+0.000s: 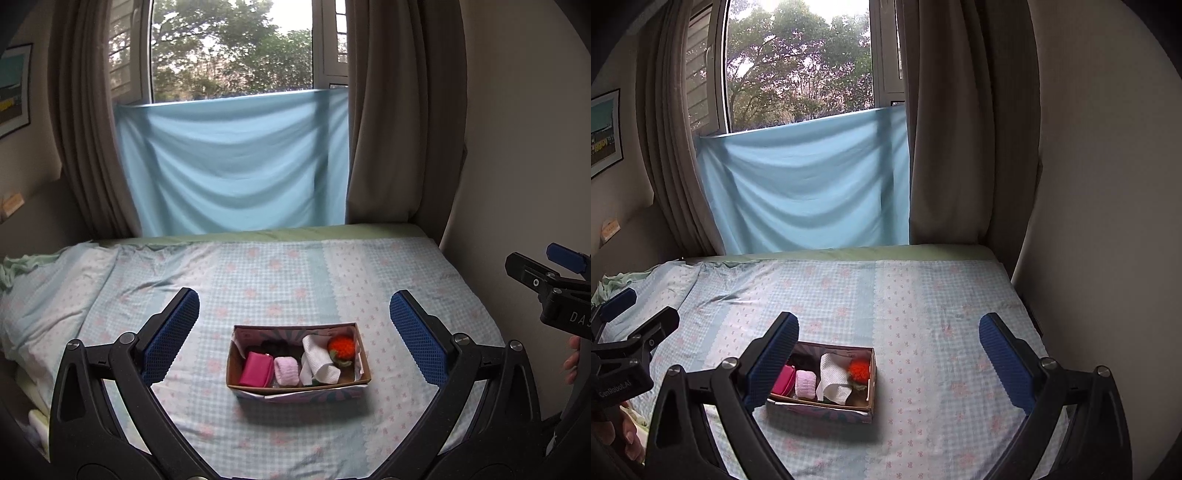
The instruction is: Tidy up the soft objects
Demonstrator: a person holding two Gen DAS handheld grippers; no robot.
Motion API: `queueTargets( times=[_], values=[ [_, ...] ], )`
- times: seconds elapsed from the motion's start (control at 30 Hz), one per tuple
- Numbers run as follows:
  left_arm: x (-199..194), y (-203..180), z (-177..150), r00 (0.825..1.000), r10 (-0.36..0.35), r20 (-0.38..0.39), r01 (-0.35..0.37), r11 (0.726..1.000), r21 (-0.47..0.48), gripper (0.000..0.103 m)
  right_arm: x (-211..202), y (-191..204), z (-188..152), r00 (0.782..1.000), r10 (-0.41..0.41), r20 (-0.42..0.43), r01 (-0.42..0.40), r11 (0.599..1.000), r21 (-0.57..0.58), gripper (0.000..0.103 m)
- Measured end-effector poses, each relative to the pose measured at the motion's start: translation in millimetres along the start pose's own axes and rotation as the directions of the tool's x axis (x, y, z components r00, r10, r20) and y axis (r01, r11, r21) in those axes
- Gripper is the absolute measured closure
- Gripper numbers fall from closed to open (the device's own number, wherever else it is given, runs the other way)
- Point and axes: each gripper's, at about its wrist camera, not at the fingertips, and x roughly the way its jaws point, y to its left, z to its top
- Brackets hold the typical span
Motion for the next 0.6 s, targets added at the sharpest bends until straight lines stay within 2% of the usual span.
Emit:
queueTargets(
  times=[0.6],
  values=[
    [5.1, -12.2, 1.7, 1.0, 0.017, 0.008, -0.018, 1.0, 0.021, 0.0, 4.9, -4.8, 1.3, 1.0, 0.005, -0.01, -0.005, 1.0, -0.01, 0.006]
  ],
)
